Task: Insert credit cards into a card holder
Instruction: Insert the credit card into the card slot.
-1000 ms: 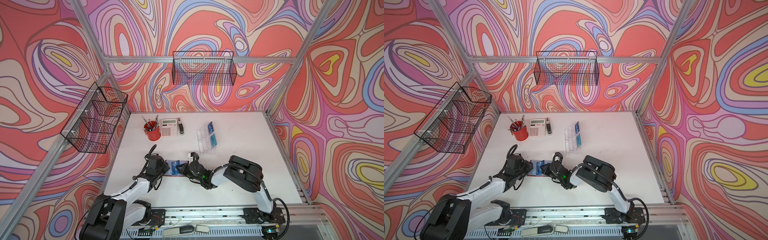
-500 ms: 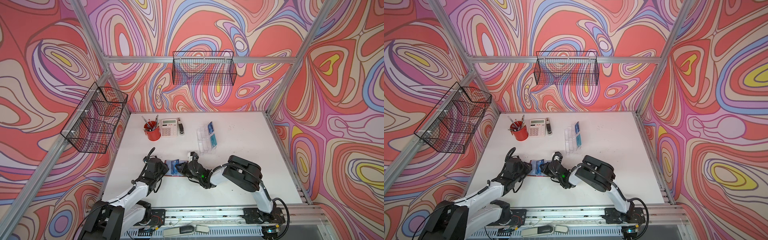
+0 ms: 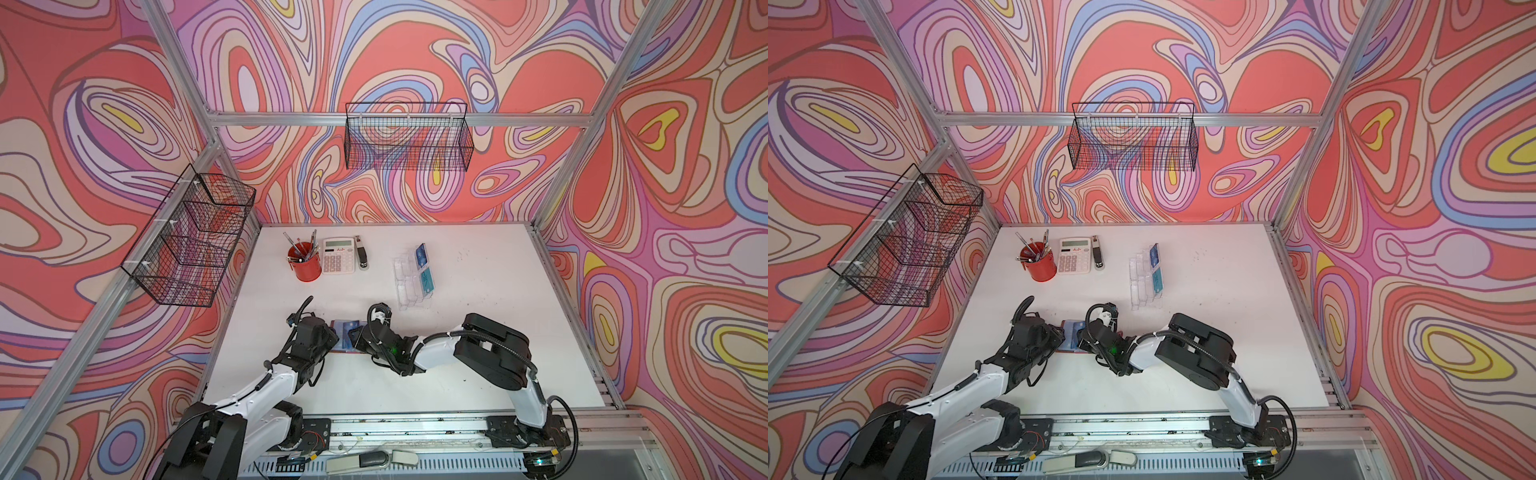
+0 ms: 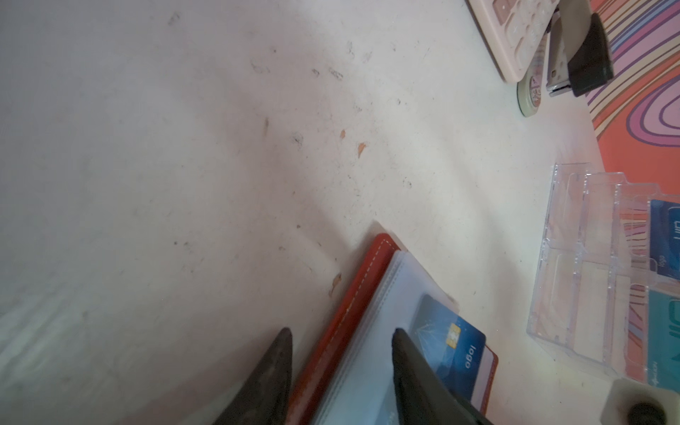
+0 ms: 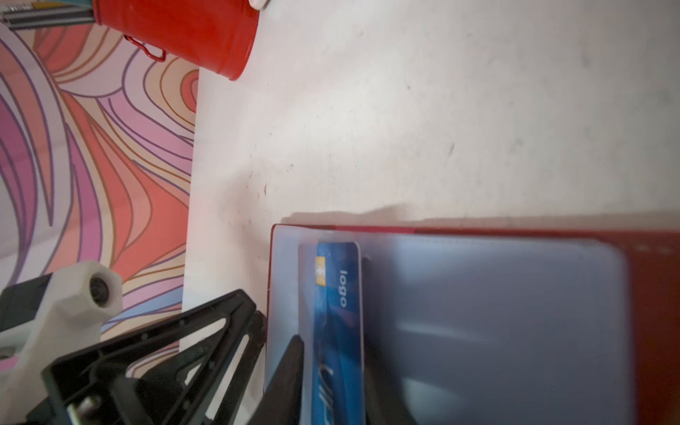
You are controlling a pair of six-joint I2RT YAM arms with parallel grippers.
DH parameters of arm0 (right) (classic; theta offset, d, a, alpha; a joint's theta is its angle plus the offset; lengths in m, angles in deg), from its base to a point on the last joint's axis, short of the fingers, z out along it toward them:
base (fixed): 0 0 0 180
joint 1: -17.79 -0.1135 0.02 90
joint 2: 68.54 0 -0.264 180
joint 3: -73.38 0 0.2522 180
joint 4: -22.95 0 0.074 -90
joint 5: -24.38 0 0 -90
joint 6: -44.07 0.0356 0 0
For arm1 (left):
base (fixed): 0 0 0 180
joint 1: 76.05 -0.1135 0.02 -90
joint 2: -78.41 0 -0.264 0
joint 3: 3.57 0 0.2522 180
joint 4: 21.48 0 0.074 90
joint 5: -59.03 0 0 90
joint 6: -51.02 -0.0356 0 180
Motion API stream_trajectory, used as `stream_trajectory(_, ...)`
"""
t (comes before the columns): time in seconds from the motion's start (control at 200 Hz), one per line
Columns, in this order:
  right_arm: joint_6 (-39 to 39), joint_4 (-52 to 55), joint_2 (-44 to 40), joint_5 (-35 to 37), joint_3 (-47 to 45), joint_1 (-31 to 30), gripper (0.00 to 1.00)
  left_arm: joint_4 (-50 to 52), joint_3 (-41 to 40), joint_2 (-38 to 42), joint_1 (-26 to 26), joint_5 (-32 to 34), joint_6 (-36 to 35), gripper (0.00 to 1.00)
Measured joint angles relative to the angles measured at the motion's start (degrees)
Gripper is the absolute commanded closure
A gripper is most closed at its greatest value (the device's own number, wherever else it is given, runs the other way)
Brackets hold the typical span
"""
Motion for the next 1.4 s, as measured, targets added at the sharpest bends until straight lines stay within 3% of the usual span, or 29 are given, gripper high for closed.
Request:
stream_trajectory(0.25, -4.9, 11.1, -1.8, 3.3, 2.9, 0.0, 0.66, 0.3, 1.7, -2.4, 0.0, -0.2, -1.1, 0.53)
stream_trajectory(0.711, -7.8, 23.8, -4.4, 10.7, 5.4, 0.0, 0.52, -4.3, 2.1, -5.8, 0.0, -4.0, -1.3, 0.54)
stream_trajectory(0.821, -8.1, 25.3, -5.1, 11.3, 5.2, 0.0, 0.41, -5.1, 2.1, -6.3, 0.9, -5.0, -1.3, 0.54)
stream_trajectory(1.102, -8.1, 25.2, -6.5, 12.2, 2.4, 0.1, 0.48, -5.6, 2.3, -6.9, 5.5, -5.2, -0.2, 0.54)
stream_trajectory(1.402, -8.1, 21.8, -5.9, 9.3, 2.1, 0.1, 0.51, -9.5, 2.9, -10.2, 6.8, -5.0, 0.9, 0.54)
